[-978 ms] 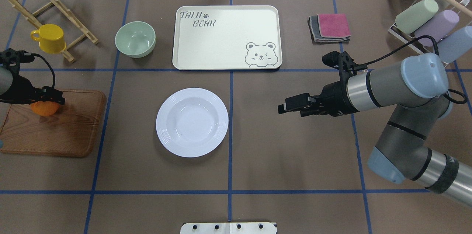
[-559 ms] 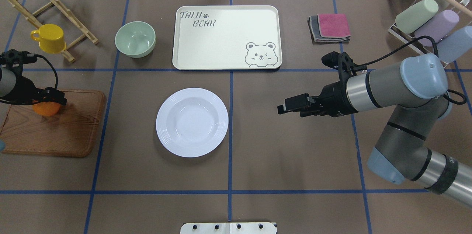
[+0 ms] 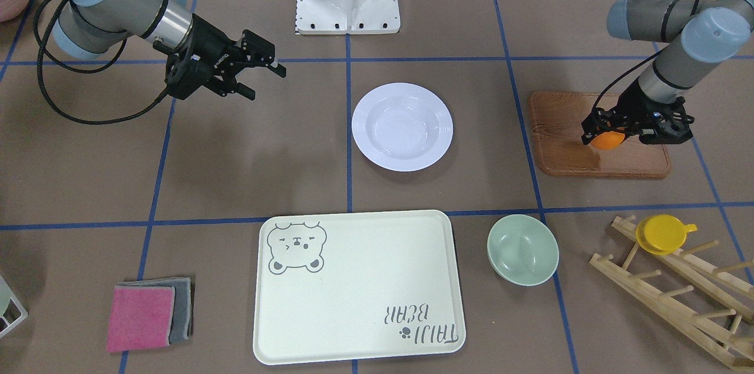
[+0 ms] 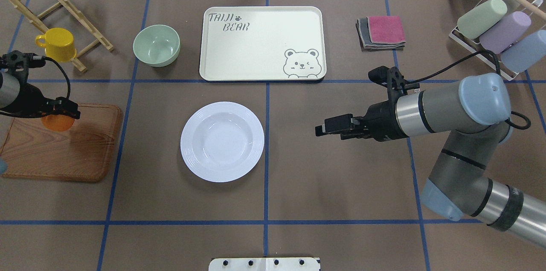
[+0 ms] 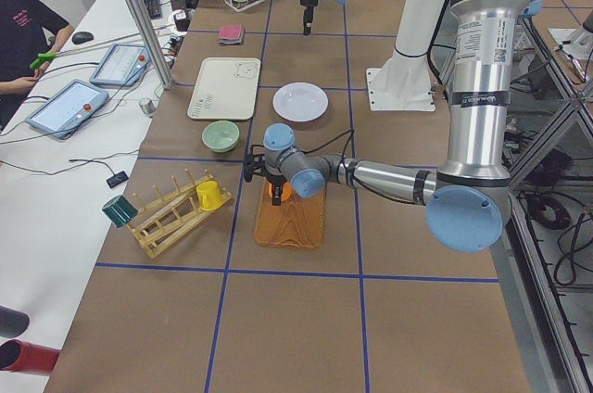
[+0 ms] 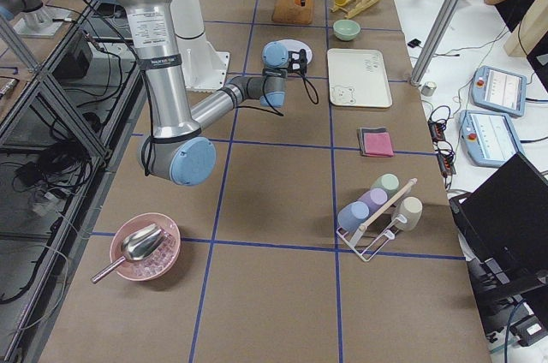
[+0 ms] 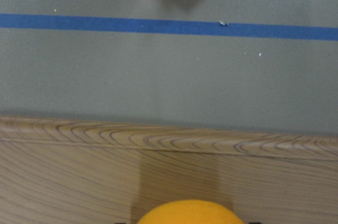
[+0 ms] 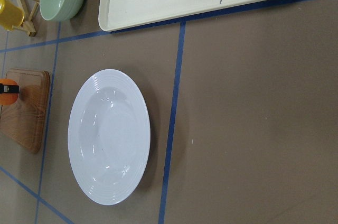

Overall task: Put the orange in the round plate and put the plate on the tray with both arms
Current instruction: 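Lower the left gripper onto the orange while the right gripper approaches the plate, then drop the orange onto the white plate with left gripper while right reaches plate rim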

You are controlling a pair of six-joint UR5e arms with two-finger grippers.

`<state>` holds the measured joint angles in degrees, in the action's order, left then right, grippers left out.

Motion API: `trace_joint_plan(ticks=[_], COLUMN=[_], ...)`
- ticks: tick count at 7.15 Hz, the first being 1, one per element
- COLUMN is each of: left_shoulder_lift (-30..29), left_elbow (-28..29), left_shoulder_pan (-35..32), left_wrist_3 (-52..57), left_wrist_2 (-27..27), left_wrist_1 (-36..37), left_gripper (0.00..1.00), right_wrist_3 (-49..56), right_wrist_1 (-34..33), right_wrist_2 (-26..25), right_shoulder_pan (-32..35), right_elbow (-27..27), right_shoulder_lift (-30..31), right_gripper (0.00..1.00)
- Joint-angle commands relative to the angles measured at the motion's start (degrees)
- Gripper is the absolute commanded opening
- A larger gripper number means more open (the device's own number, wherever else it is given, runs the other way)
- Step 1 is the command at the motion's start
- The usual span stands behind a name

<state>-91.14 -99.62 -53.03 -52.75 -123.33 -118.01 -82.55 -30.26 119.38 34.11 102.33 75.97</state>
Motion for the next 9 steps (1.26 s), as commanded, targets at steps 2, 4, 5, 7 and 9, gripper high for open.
trace_joint_plan(ticks=[2, 4, 5, 7, 9], left_shoulder_lift=[-14.35, -25.27, -28.28, -32.94, -33.93], left_elbow=[-9.81, -9.37, -9.19, -5.78, -5.23], left_shoulder_pan=[3.09, 13.09, 14.87, 19.09, 19.46], left_wrist_3=[-9.42, -17.53, -19.57, -24.05, -24.59], left_wrist_2=[0.89, 8.6, 10.11, 12.92, 13.38], left_wrist_1=[22.43, 32.35, 34.15, 34.08, 33.55], left_gripper=[0.7, 0.7, 0.72, 0.8, 0.99], right_wrist_3=[-7.44, -11.56, -11.58, -11.05, -10.87], right_wrist_1=[13.41, 20.49, 20.33, 19.98, 17.36], right_wrist_2=[-13.68, -16.36, -17.93, -18.74, -20.05], right_shoulder_pan=[-8.43, -9.41, -9.76, -9.94, -10.03], right_elbow=[-7.72, -15.91, -17.15, -21.55, -22.61], right_shoulder_lift=[-4.16, -8.18, -8.99, -12.5, -14.78], right_gripper=[0.91, 0.89, 0.89, 0.89, 0.89])
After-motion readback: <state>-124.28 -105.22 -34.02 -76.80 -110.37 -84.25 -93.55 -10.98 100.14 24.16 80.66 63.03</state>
